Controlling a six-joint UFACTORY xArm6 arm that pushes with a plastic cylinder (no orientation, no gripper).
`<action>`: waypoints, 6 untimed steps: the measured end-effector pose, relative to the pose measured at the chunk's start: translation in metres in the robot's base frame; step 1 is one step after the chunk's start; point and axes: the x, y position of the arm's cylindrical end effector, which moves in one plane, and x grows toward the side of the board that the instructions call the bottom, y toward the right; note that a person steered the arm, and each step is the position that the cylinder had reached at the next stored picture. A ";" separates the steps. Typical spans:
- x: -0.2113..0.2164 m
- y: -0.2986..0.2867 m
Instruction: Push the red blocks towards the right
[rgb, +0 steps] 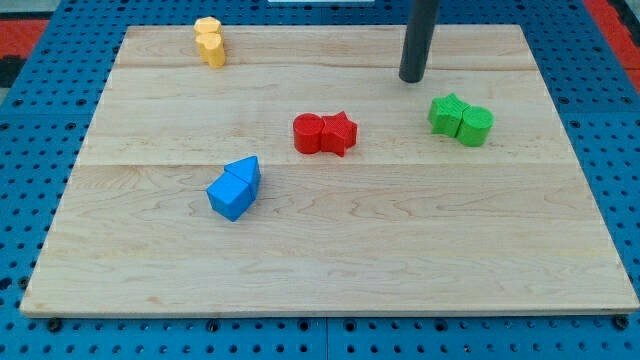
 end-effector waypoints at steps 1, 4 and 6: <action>-0.009 0.043; -0.031 -0.042; 0.062 -0.205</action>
